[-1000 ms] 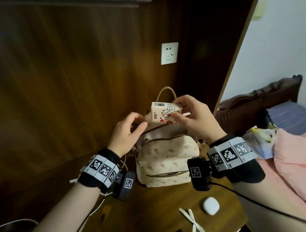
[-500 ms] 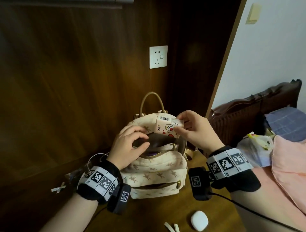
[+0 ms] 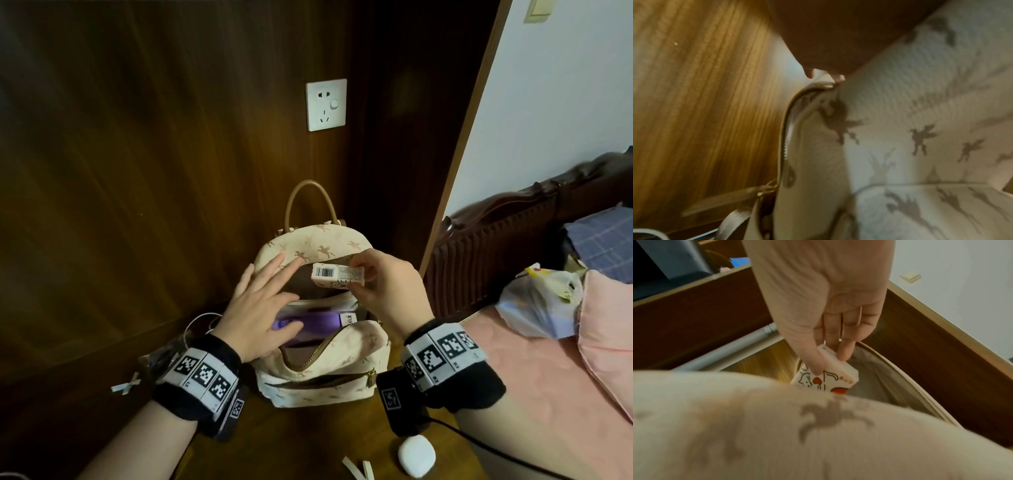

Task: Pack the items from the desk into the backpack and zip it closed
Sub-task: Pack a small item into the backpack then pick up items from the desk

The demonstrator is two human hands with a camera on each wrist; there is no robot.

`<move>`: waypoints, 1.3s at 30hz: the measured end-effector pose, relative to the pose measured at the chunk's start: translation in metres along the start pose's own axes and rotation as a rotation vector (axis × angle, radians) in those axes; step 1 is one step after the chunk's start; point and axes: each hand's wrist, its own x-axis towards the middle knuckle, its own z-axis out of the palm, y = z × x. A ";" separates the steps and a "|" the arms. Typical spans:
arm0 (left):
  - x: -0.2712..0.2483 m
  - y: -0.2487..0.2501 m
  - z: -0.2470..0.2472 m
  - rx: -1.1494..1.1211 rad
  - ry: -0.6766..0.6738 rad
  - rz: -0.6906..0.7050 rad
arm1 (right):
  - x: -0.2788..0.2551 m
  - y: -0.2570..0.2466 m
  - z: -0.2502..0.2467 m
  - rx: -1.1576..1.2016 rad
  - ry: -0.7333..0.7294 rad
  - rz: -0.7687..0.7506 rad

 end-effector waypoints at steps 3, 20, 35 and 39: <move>-0.001 0.000 0.003 0.024 -0.027 -0.012 | -0.006 0.005 0.012 0.044 0.040 -0.007; 0.015 -0.007 0.028 0.099 0.100 -0.047 | -0.018 0.026 0.038 0.110 0.052 0.089; 0.004 0.000 0.026 0.017 0.123 0.025 | 0.003 0.030 0.064 -0.063 -0.110 0.071; 0.005 0.000 0.026 0.028 0.143 -0.004 | -0.001 0.031 0.066 -0.056 -0.150 0.137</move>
